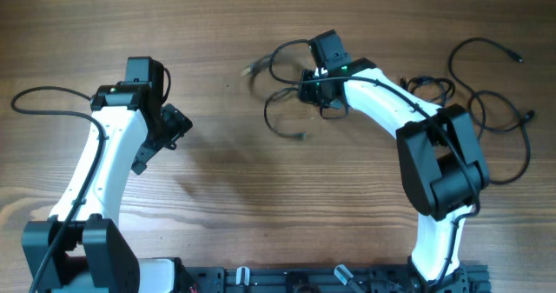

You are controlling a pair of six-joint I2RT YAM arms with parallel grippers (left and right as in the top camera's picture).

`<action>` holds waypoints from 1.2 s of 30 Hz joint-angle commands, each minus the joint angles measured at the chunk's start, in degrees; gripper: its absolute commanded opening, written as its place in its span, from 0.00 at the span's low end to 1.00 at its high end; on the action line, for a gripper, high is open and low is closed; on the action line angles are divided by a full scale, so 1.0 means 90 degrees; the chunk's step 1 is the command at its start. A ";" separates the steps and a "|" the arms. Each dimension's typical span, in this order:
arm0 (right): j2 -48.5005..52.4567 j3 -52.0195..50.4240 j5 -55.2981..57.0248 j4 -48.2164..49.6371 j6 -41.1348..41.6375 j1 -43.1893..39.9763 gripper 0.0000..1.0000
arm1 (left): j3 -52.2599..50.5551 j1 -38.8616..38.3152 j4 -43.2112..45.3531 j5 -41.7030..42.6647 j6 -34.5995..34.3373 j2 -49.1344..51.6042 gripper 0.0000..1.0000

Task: Untangle cables
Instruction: 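Lower the cable near center-right and open the right gripper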

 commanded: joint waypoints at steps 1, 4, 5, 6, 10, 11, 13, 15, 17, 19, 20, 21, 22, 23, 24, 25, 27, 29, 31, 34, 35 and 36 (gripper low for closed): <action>-0.0236 -0.0066 -0.0797 -0.0114 -0.0860 -0.0194 0.04 | -0.0044 0.0027 0.0000 -0.0124 0.0012 0.0022 1.00; -0.0520 -0.0066 -0.0816 -0.0408 -0.1117 -0.0260 0.04 | -0.0041 0.0027 0.0000 -0.0124 0.0012 0.0022 1.00; -0.0610 -0.0063 -0.0814 -0.0493 -0.1200 -0.0265 0.04 | -0.0041 0.0027 0.0000 -0.0124 0.0012 0.0022 1.00; -0.0733 -0.0066 -0.0818 -0.0597 -0.1314 -0.0265 0.04 | -0.0044 0.0027 0.0000 -0.0124 0.0012 0.0022 1.00; -0.1137 -0.0063 -0.0814 -0.0818 -0.1506 -0.0265 0.20 | -0.0044 0.0027 0.0000 -0.0124 0.0012 0.0022 1.00; -0.1168 -0.0066 -0.0816 -0.0872 -0.1508 -0.0265 0.36 | -0.0041 0.0027 0.0000 -0.0124 0.0012 0.0022 1.00; -0.1171 -0.0066 -0.0814 -0.1088 -0.1511 -0.0265 0.69 | -0.0041 0.0027 0.0000 -0.0124 0.0012 0.0022 1.00; -0.1171 -0.0066 -0.0816 -0.1229 -0.1678 -0.0262 0.87 | -0.0044 0.0027 0.0000 -0.0124 0.0012 0.0022 1.00; -0.1173 -0.0063 -0.0789 -0.1297 -0.1865 -0.0267 0.98 | -0.0044 0.0027 0.0000 -0.0124 0.0012 0.0022 1.00; -0.1173 0.0036 -0.0644 -0.1319 -0.1882 -0.0277 1.00 | -0.0041 0.0027 0.0000 -0.0124 0.0012 0.0022 1.00; -0.1173 0.0100 -0.0646 -0.1328 -0.1945 -0.0277 1.00 | -0.0044 0.0027 0.0000 -0.0124 0.0012 0.0022 1.00; -0.1173 0.0175 -0.0644 -0.1307 -0.2011 -0.0277 1.00 | -0.0044 0.0027 0.0000 -0.0124 0.0012 0.0022 1.00; -0.1173 0.0233 -0.0648 -0.1231 -0.2008 -0.0277 1.00 | -0.0044 0.0027 0.0000 -0.0124 0.0012 0.0022 1.00; -0.1173 0.0270 -0.0748 -0.1027 -0.2008 -0.0274 1.00 | -0.0041 0.0027 0.0000 -0.0124 0.0012 0.0022 1.00; -0.1173 0.0272 -0.0993 -0.0872 -0.2118 -0.0248 0.96 | -0.0041 0.0027 0.0000 -0.0124 0.0012 0.0022 1.00; -0.1173 0.0270 -0.1292 -0.0775 -0.2465 -0.0189 0.88 | -0.0041 0.0027 0.0000 -0.0124 0.0012 0.0022 1.00; -0.1171 0.0270 -0.1355 -0.0755 -0.2929 -0.0017 0.77 | -0.0041 0.0027 0.0000 -0.0124 0.0012 0.0022 1.00; -0.1171 0.0260 -0.1030 -0.0760 -0.2982 0.0236 0.77 | -0.0044 0.0027 0.0000 -0.0124 0.0012 0.0022 1.00; -0.1171 0.0245 -0.0758 -0.0750 -0.2861 0.0444 0.73 | -0.0041 0.0027 0.0000 -0.0124 0.0012 0.0022 1.00; -0.1144 0.0245 -0.0270 -0.0651 -0.2484 0.0804 0.73 | -0.0041 0.0027 0.0000 -0.0124 0.0012 0.0022 1.00; -0.1107 0.0245 -0.0119 -0.0583 -0.2424 0.0957 0.71 | -0.0041 0.0027 0.0000 -0.0124 0.0012 0.0022 1.00; -0.1078 0.0245 0.0022 -0.0556 -0.2254 0.1052 0.68 | -0.0041 0.0027 0.0000 -0.0124 0.0012 0.0022 1.00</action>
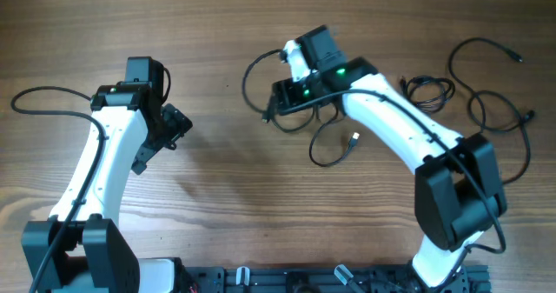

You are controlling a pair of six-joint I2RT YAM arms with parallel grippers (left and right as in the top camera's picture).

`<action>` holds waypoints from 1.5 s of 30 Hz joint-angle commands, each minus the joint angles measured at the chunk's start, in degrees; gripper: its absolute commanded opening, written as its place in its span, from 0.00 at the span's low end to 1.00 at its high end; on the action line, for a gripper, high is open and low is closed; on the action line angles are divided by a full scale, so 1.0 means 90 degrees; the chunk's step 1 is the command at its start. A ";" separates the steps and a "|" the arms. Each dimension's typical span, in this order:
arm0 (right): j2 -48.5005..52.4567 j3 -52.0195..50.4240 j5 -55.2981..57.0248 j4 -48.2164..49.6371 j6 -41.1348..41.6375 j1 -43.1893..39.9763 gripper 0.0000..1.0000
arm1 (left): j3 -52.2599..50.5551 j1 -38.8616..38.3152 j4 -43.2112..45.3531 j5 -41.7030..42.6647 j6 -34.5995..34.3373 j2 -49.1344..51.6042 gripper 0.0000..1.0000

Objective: Untangle cables

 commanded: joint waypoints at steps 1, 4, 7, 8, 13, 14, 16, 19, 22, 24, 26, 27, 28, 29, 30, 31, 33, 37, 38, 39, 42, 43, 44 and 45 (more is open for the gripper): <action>0.0073 0.0100 0.0804 0.0119 0.0656 0.0364 0.66 | -0.0044 0.0027 0.0002 -0.0124 0.0012 0.0022 1.00; 0.0347 0.0100 0.1559 0.0175 0.1712 0.0678 0.60 | -0.0044 0.0027 0.0002 -0.0124 0.0012 0.0022 1.00; 0.0741 0.0100 0.2052 0.0374 0.2399 0.0889 0.59 | -0.0044 0.0027 0.0002 -0.0124 0.0012 0.0022 1.00; 0.0828 0.0100 0.2093 0.0430 0.2484 0.0923 0.59 | -0.0044 0.0027 0.0002 -0.0124 0.0012 0.0022 1.00; 0.1486 0.0097 0.2096 0.0843 0.2773 0.1090 0.59 | -0.0041 0.0027 0.0002 -0.0124 0.0012 0.0022 1.00; 0.1593 0.0097 0.2115 0.0845 0.2773 0.1103 0.59 | -0.0044 0.0027 0.0002 -0.0124 0.0012 0.0022 1.00; 0.1744 0.0097 0.2115 0.0835 0.2747 0.1100 0.57 | -0.0041 0.0027 0.0002 -0.0124 0.0012 0.0022 1.00; 0.1768 0.0100 0.2115 0.0510 0.2390 0.1095 0.35 | -0.0044 0.0027 0.0002 -0.0124 0.0012 0.0022 1.00; 0.1727 0.0102 0.2110 -0.0100 0.2249 0.1093 0.31 | -0.0044 0.0027 0.0002 -0.0124 0.0012 0.0022 1.00; 0.1727 0.0102 0.2113 -0.0393 0.2166 0.1093 0.30 | -0.0044 0.0027 0.0002 -0.0124 0.0012 0.0022 1.00; 0.1724 0.0102 0.2110 -0.0651 0.1787 0.1095 0.30 | -0.0044 0.0027 0.0002 -0.0124 0.0012 0.0022 1.00; 0.1727 0.0102 0.2110 -0.0724 0.1656 0.1093 0.30 | -0.0044 0.0027 0.0002 -0.0124 0.0012 0.0022 1.00; 0.1724 0.0102 0.2110 -0.0736 0.1535 0.1095 0.34 | -0.0041 0.0027 0.0002 -0.0124 0.0012 0.0022 1.00; 0.1724 0.0102 0.2110 -0.0675 0.1511 0.1095 0.39 | -0.0041 0.0027 0.0002 -0.0124 0.0012 0.0022 1.00; 0.1724 0.0102 0.2110 -0.0595 0.1513 0.1095 0.42 | -0.0041 0.0027 0.0002 -0.0124 0.0012 0.0022 1.00; 0.1727 0.0102 0.2113 -0.0454 0.1513 0.1095 0.47 | -0.0044 0.0027 0.0002 -0.0124 0.0012 0.0022 1.00; 0.1727 0.0102 0.2115 -0.0209 0.1511 0.1088 0.54 | -0.0044 0.0027 0.0002 -0.0124 0.0012 0.0022 1.00; 0.1727 0.0102 0.2169 0.0376 0.1673 0.1088 0.54 | -0.0044 0.0027 0.0002 -0.0124 0.0012 0.0022 1.00; 0.1727 0.0102 0.2229 0.0432 0.1770 0.1088 0.54 | -0.0041 0.0027 0.0002 -0.0124 0.0012 0.0022 1.00; 0.1729 0.0102 0.2346 0.0454 0.1894 0.1088 0.54 | -0.0041 0.0027 0.0002 -0.0124 0.0012 0.0022 1.00; 0.1780 0.0100 0.2737 0.0464 0.2164 0.1088 0.47 | -0.0044 0.0027 0.0002 -0.0124 0.0012 0.0022 1.00; 0.1800 0.0100 0.2735 0.0461 0.2161 0.1088 0.45 | -0.0041 0.0027 0.0002 -0.0124 0.0012 0.0022 1.00; 0.1821 0.0100 0.2732 0.0457 0.2164 0.1090 0.42 | -0.0041 0.0027 0.0002 -0.0124 0.0012 0.0022 1.00; 0.1834 0.0100 0.2732 0.0432 0.2166 0.1090 0.37 | -0.0044 0.0027 0.0002 -0.0124 0.0012 0.0022 1.00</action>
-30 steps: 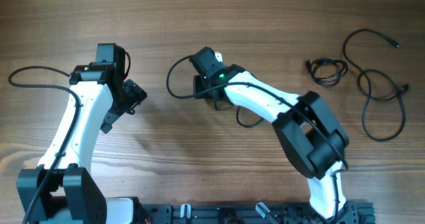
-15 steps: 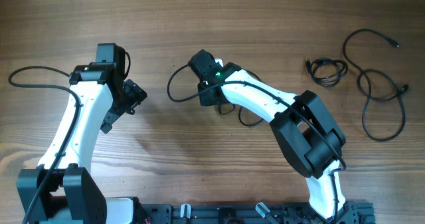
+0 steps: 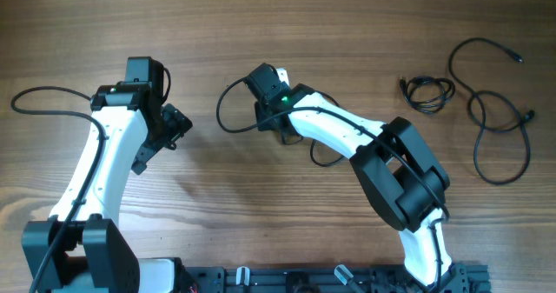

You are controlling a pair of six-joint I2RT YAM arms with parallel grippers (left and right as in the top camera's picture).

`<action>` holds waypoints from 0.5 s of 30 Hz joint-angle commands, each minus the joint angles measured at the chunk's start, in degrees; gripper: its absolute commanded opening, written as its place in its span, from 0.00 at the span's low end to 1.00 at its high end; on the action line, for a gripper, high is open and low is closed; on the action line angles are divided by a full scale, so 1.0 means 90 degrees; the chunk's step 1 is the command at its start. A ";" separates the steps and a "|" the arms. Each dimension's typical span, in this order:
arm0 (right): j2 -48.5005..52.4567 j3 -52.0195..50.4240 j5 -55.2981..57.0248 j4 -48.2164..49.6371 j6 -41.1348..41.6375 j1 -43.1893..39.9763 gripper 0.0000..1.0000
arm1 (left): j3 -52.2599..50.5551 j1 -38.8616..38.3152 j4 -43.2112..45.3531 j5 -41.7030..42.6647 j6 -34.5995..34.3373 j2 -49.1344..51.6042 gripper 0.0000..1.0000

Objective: Untangle cables

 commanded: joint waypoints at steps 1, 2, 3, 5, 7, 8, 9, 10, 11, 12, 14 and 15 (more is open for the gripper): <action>0.0333 -0.0129 0.0240 -0.0090 0.0209 -0.0032 0.29 | -0.0041 0.0027 0.0002 -0.0124 0.0012 0.0022 1.00; 0.0335 -0.0129 0.0238 -0.0148 0.0238 -0.0032 0.20 | -0.0041 0.0027 0.0002 -0.0124 0.0012 0.0022 1.00; 0.0333 -0.0129 0.0194 -0.0214 0.0253 -0.0032 0.13 | -0.0041 0.0027 0.0002 -0.0124 0.0012 0.0022 1.00; 0.0333 -0.0129 -0.0012 -0.0323 0.0226 -0.0032 0.04 | -0.0044 0.0027 0.0002 -0.0124 0.0012 0.0022 1.00; 0.0316 -0.0121 -0.0155 -0.0265 -0.0112 -0.0032 0.04 | -0.0044 0.0027 0.0002 -0.0124 0.0012 0.0022 1.00; 0.0270 -0.0102 -0.0306 -0.0204 -0.0369 -0.0039 0.04 | -0.0041 0.0027 0.0002 -0.0124 0.0012 0.0022 1.00; 0.0165 -0.0039 -0.0724 -0.0175 -0.0806 -0.0056 0.04 | -0.0041 0.0027 0.0002 -0.0124 0.0012 0.0022 1.00; -0.0005 0.0039 -0.1241 -0.0214 -0.1112 -0.0083 0.04 | -0.0041 0.0027 0.0002 -0.0124 0.0012 0.0022 1.00; -0.0209 0.0063 -0.1671 -0.0226 -0.1219 -0.0117 0.04 | -0.0041 0.0027 0.0002 -0.0124 0.0012 0.0022 1.00; -0.0442 0.0063 -0.1970 -0.0226 -0.1224 -0.0165 0.04 | -0.0044 0.0027 0.0002 -0.0124 0.0012 0.0022 1.00; -0.1042 0.0063 -0.2302 -0.0228 -0.1231 -0.0291 0.04 | -0.0044 0.0027 0.0002 -0.0124 0.0012 0.0022 1.00; -0.1326 0.0063 -0.2438 -0.0228 -0.1294 -0.0355 0.04 | -0.0044 0.0027 0.0002 -0.0124 0.0012 0.0022 1.00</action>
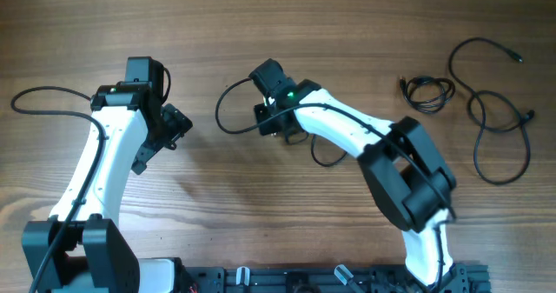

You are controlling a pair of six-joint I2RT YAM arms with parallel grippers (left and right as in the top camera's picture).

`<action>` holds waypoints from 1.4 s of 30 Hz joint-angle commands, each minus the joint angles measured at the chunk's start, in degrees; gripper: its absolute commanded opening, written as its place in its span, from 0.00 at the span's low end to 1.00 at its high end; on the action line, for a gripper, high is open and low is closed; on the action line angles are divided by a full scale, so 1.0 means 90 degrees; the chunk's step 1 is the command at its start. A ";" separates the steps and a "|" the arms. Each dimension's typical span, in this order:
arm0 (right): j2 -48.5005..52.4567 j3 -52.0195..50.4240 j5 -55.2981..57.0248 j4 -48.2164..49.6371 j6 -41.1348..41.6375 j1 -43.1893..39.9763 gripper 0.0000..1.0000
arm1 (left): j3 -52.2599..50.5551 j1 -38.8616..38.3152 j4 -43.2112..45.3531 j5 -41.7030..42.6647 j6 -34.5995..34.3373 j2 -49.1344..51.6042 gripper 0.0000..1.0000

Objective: Untangle cables

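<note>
A black cable lies in the middle of the table, with one loop to the left of my right gripper and another loop showing under the right arm. The right gripper sits low on this cable. Its fingers are mostly hidden beneath the wrist, and it appears shut on the cable. At the far right lie two other cables apart from each other: a small coiled one and a long winding one. My left gripper hangs off to the left, away from all cables.
A black lead of the left arm curves over the table's left side. The arm bases and a black rail line the front edge. Bare wood lies between the middle cable and the two cables at the right.
My right wrist has tilted slightly and its elbow has shifted a little to the right. The cable's loop left of the gripper lies almost where it was. The left arm has not moved.
My right gripper was first on a tangle of cables at the upper right. Then it was further left with one black cable, apart from the coiled and long ones. It then stood in the middle of the table, where the cable lies now. The left arm stayed still.
</note>
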 commanded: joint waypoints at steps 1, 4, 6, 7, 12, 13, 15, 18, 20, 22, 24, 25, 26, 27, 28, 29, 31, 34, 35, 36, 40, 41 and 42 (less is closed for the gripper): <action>-0.1294 0.0061 -0.1090 0.0041 -0.0500 -0.0223 0.04 | -0.0041 0.0027 0.0000 -0.0126 0.0012 0.0022 1.00; -0.2101 0.0061 -0.1202 -0.0036 -0.0641 -0.0447 0.04 | -0.0041 0.0027 0.0002 -0.0126 0.0012 0.0022 1.00; -0.2640 0.0061 -0.1139 -0.0177 -0.0903 -0.0695 0.04 | -0.0041 0.0027 0.0002 -0.0126 0.0012 0.0022 1.00; -0.2841 0.0061 -0.0981 -0.0260 -0.0991 -0.0826 0.04 | -0.0041 0.0027 0.0002 -0.0126 0.0012 0.0022 1.00; -0.3339 0.0061 0.1105 -0.0925 -0.1341 -0.1700 0.04 | -0.0044 0.0027 0.0002 -0.0126 0.0012 0.0022 1.00; -0.3315 0.0053 0.1350 -0.0996 -0.1438 -0.1855 0.04 | -0.0041 0.0027 0.0002 -0.0126 0.0012 0.0022 1.00; -0.3240 0.0029 0.1814 -0.1137 -0.1569 -0.2249 0.04 | -0.0041 0.0027 0.0002 -0.0126 0.0012 0.0022 1.00; -0.3143 0.0012 0.2149 -0.1299 -0.1569 -0.2943 0.04 | -0.0044 0.0027 0.0002 -0.0126 0.0012 0.0022 1.00; -0.3048 0.0010 0.2147 -0.1399 -0.1571 -0.3451 0.04 | -0.0041 0.0027 0.0002 -0.0126 0.0012 0.0022 1.00; -0.2907 -0.0005 0.2142 -0.1518 -0.1569 -0.3925 0.04 | -0.0041 0.0027 0.0002 -0.0126 0.0012 0.0022 1.00; -0.2737 -0.0010 0.2142 -0.1681 -0.1566 -0.4350 0.04 | -0.0044 0.0027 0.0000 -0.0126 0.0012 0.0022 1.00; -0.2637 -0.0012 0.2142 -0.1741 -0.1566 -0.4558 0.04 | -0.0041 0.0027 0.0002 -0.0126 0.0012 0.0022 1.00; -0.2572 -0.0012 0.2142 -0.1778 -0.1557 -0.4692 0.04 | -0.0041 0.0027 0.0002 -0.0126 0.0012 0.0022 1.00; -0.2467 -0.0012 0.2140 -0.1838 -0.1523 -0.4862 0.04 | -0.0044 0.0027 0.0002 -0.0126 0.0012 0.0022 1.00; -0.2361 -0.0012 0.2142 -0.1894 -0.1418 -0.5013 0.04 | -0.0041 0.0027 0.0002 -0.0126 0.0012 0.0022 1.00; -0.2276 -0.0012 0.2140 -0.1921 -0.1418 -0.5122 0.04 | -0.0041 0.0027 0.0002 -0.0126 0.0012 0.0022 1.00; -0.2108 -0.0012 0.2142 -0.1943 -0.1426 -0.5268 0.05 | -0.0044 0.0027 0.0002 -0.0126 0.0012 0.0022 1.00; -0.1933 -0.0012 0.2140 -0.1967 -0.1426 -0.5374 0.35 | -0.0041 0.0027 0.0002 -0.0126 0.0012 0.0022 1.00; -0.1897 -0.0012 0.2140 -0.1970 -0.1423 -0.5377 0.41 | -0.0041 0.0027 0.0002 -0.0126 0.0012 0.0022 1.00; -0.1882 -0.0012 0.2137 -0.1967 -0.1426 -0.5377 0.51 | -0.0041 0.0027 0.0002 -0.0126 0.0012 0.0022 1.00; -0.1821 -0.0012 0.1933 -0.1960 -0.1401 -0.5377 0.96 | -0.0041 0.0027 0.0002 -0.0126 0.0012 0.0022 1.00; -0.1819 -0.0012 0.1843 -0.1955 -0.1404 -0.5377 1.00 | -0.0044 0.0027 0.0002 -0.0126 0.0012 0.0022 1.00; -0.1819 -0.0012 0.1843 -0.1950 -0.1404 -0.5377 1.00 | -0.0044 0.0027 0.0002 -0.0126 0.0012 0.0022 1.00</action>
